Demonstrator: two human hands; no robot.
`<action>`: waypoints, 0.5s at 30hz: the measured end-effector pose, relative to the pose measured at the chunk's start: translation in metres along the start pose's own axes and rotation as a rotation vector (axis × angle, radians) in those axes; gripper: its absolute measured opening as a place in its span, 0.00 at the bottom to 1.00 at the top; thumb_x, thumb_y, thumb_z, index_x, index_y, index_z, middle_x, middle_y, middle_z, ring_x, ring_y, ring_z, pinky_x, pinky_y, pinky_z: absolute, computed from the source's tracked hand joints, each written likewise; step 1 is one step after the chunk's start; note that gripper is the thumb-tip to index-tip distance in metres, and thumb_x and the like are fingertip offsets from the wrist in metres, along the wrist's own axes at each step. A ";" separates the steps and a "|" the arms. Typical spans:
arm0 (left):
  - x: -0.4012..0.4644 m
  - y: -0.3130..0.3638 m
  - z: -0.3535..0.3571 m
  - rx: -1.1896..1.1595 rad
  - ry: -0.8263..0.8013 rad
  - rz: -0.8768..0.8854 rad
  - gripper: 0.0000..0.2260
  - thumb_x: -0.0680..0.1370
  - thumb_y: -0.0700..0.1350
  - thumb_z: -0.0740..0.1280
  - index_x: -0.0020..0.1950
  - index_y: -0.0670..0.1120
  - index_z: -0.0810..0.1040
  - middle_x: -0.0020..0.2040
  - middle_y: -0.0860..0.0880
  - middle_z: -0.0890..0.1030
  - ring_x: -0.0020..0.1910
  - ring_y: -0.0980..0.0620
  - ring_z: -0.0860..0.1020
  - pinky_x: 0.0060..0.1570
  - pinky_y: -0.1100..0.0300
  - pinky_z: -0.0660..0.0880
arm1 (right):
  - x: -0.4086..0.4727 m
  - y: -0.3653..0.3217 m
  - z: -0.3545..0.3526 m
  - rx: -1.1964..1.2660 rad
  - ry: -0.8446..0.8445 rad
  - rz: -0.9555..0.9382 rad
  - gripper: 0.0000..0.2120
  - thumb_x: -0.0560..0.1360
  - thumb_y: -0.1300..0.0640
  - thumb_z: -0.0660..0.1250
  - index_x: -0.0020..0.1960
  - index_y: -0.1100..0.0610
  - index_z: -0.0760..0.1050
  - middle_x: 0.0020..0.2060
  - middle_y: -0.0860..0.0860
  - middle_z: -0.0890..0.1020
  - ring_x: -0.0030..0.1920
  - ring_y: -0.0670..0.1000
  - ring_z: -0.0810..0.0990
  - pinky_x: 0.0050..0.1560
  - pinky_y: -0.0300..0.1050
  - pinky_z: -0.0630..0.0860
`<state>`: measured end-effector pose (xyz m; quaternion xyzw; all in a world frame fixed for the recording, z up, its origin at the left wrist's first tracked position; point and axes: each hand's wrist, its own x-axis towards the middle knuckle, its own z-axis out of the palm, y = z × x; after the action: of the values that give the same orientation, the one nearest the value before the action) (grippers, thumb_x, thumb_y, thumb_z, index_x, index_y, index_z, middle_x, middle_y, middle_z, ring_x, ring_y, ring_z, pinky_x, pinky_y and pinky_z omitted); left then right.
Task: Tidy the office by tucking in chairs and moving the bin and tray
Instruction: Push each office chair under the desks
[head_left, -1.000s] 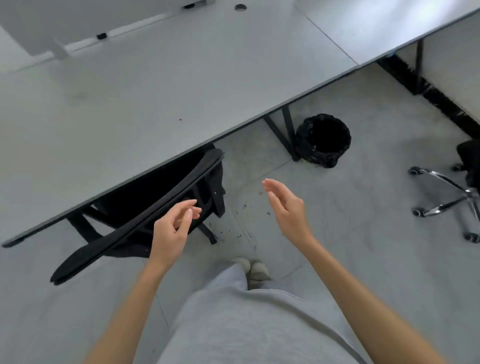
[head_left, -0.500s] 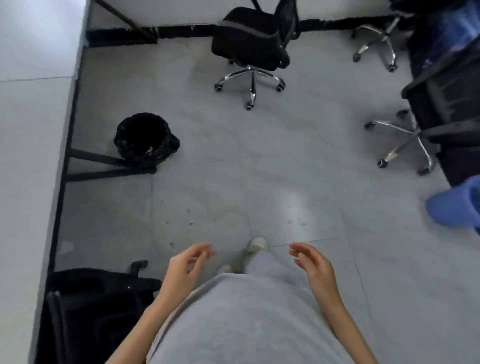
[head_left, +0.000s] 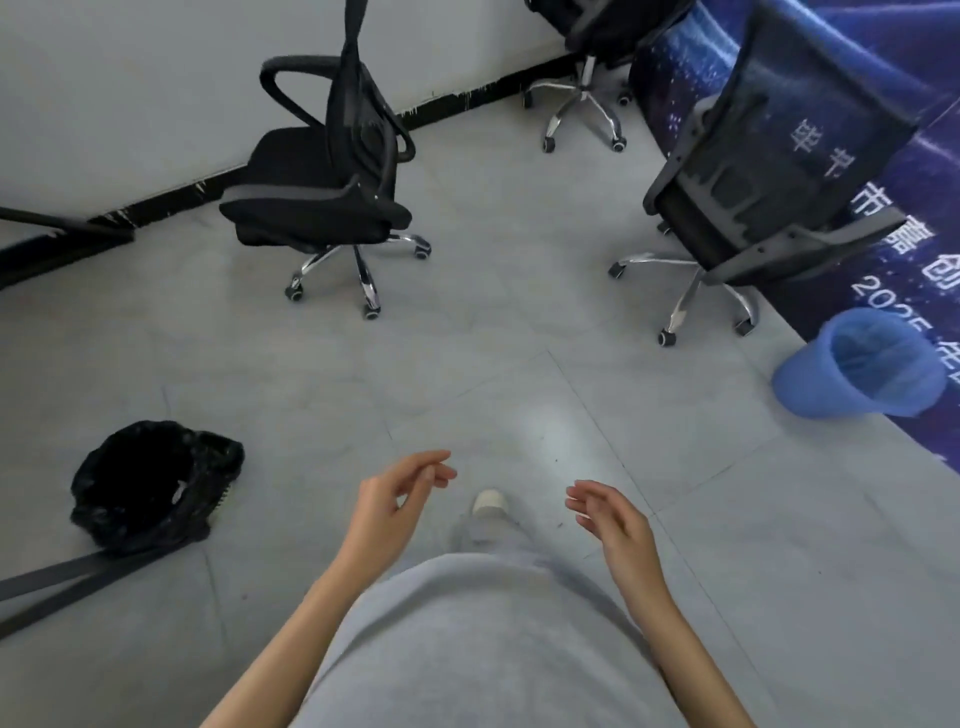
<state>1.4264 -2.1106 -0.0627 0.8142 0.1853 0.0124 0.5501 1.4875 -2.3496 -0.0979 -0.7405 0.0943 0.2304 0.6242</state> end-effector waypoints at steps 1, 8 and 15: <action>0.012 0.003 -0.001 0.004 0.002 -0.029 0.12 0.78 0.40 0.61 0.51 0.58 0.76 0.42 0.67 0.82 0.43 0.62 0.81 0.47 0.68 0.75 | 0.022 -0.022 0.002 0.004 -0.027 -0.030 0.12 0.79 0.65 0.58 0.49 0.53 0.78 0.49 0.52 0.83 0.50 0.48 0.82 0.56 0.48 0.76; 0.114 0.014 -0.008 -0.027 0.107 -0.221 0.17 0.77 0.44 0.61 0.46 0.69 0.78 0.43 0.59 0.84 0.42 0.59 0.81 0.47 0.67 0.75 | 0.174 -0.159 0.009 0.064 -0.107 -0.227 0.10 0.73 0.55 0.59 0.50 0.52 0.77 0.47 0.48 0.82 0.51 0.48 0.81 0.53 0.40 0.77; 0.310 0.033 0.025 -0.081 0.106 -0.204 0.15 0.79 0.35 0.59 0.49 0.54 0.78 0.43 0.61 0.84 0.40 0.60 0.80 0.45 0.71 0.75 | 0.355 -0.212 -0.009 0.014 -0.089 -0.208 0.09 0.76 0.59 0.60 0.51 0.55 0.78 0.48 0.50 0.82 0.51 0.49 0.81 0.54 0.43 0.76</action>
<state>1.7301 -2.0463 -0.0995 0.7664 0.2954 0.0070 0.5704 1.8906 -2.2631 -0.0732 -0.7309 -0.0092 0.1963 0.6536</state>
